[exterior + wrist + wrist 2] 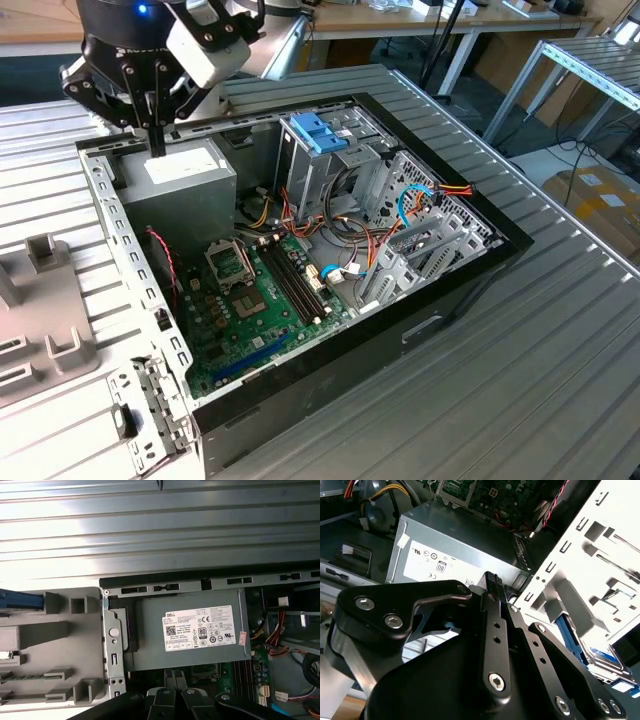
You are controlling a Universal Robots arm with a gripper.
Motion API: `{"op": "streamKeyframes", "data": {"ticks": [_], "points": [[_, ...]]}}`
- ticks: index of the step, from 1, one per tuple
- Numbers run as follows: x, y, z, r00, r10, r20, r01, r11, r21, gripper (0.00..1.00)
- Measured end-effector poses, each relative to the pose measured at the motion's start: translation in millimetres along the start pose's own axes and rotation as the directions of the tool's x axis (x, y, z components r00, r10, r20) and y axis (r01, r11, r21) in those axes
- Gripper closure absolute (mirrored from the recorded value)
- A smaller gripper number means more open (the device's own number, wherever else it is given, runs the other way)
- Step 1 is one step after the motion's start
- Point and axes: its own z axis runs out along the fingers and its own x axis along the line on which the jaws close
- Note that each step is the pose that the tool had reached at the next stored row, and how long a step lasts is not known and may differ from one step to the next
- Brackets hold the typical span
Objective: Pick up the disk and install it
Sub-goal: 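Reach for the disk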
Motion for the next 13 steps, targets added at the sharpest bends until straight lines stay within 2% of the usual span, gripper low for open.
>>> {"op": "streamKeyframes", "data": {"ticks": [13], "points": [[9.3,-0.7,-0.2,1.0,0.0,0.0,0.0,1.0,0.0,0.89]]}}
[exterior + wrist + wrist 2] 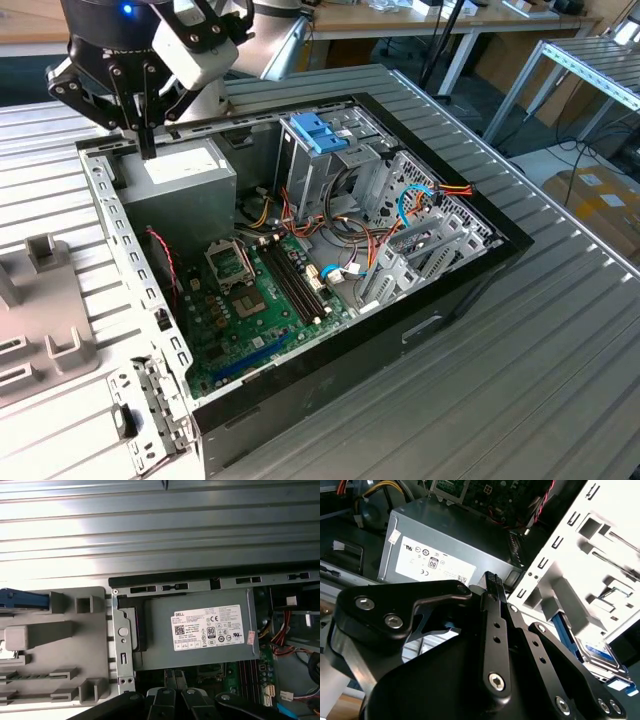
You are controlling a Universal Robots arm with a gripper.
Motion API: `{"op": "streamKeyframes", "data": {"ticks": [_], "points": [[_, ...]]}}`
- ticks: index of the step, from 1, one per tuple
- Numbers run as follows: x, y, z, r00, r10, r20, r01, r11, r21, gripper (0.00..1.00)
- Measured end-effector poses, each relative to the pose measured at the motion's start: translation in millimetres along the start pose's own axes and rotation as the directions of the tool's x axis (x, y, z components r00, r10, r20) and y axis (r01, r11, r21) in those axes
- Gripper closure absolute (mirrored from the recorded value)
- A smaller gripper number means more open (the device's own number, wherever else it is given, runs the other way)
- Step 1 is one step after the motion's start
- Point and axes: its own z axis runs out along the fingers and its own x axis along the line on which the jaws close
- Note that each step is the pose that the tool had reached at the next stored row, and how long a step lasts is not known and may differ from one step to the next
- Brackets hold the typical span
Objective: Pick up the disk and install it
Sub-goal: 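Reach for the disk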
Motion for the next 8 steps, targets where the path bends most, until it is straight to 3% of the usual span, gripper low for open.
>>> {"op": "streamKeyframes", "data": {"ticks": [8], "points": [[4.7,-0.4,-0.1,1.0,0.0,0.0,0.0,1.0,-0.0001,0.89]]}}
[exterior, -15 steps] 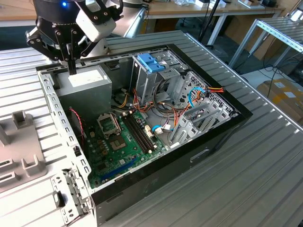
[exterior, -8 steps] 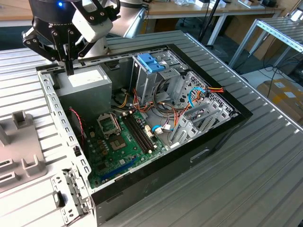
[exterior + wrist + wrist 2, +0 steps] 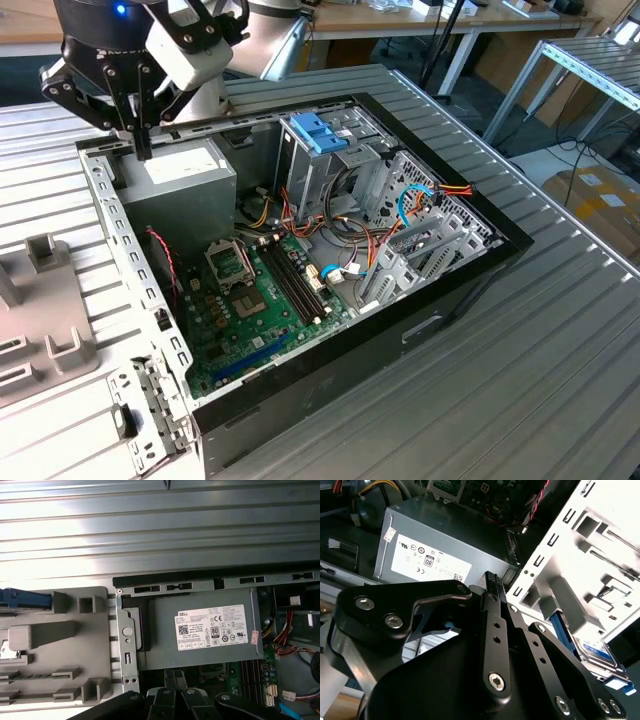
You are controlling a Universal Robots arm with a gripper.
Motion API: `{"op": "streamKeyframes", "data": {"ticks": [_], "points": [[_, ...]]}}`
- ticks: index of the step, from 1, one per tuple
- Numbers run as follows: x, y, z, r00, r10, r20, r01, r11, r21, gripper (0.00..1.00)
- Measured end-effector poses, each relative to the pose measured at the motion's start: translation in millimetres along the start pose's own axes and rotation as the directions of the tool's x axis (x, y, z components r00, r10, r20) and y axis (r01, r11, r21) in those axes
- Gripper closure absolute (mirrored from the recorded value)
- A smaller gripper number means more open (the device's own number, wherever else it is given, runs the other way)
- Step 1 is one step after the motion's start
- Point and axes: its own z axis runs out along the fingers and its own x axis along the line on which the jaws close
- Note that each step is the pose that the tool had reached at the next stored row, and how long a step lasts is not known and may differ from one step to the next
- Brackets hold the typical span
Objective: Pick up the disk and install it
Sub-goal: 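Reach for the disk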
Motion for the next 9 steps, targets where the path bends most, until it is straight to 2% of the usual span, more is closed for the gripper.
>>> {"op": "streamKeyframes", "data": {"ticks": [9], "points": [[5.9,-0.4,-0.2,1.0,0.0,0.0,0.0,1.0,0.0,0.89]]}}
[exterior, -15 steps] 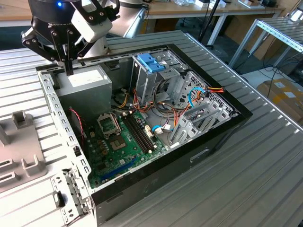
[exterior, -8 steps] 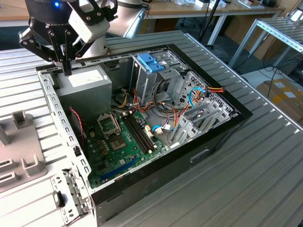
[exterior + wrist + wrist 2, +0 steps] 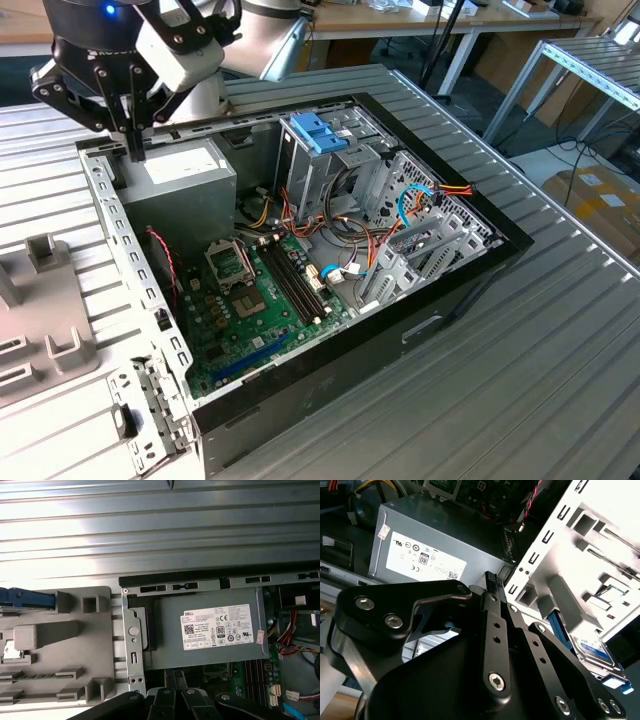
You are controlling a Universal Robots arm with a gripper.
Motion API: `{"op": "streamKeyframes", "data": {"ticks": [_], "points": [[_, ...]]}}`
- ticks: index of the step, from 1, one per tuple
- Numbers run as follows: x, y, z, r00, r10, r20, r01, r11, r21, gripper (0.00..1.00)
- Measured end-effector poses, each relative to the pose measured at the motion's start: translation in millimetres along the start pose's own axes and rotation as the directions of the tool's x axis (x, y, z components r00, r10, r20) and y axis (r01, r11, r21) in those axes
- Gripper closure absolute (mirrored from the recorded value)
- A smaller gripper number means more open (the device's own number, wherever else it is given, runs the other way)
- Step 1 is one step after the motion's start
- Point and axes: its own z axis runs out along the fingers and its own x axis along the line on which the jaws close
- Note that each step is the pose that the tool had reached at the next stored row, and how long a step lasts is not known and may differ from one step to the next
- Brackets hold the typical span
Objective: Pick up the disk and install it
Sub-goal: 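Reach for the disk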
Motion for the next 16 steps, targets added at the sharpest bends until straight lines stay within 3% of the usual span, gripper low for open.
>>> {"op": "streamKeyframes", "data": {"ticks": [16], "points": [[12.4,-0.9,-0.3,1.0,0.0,0.0,0.0,1.0,0.0,0.89]]}}
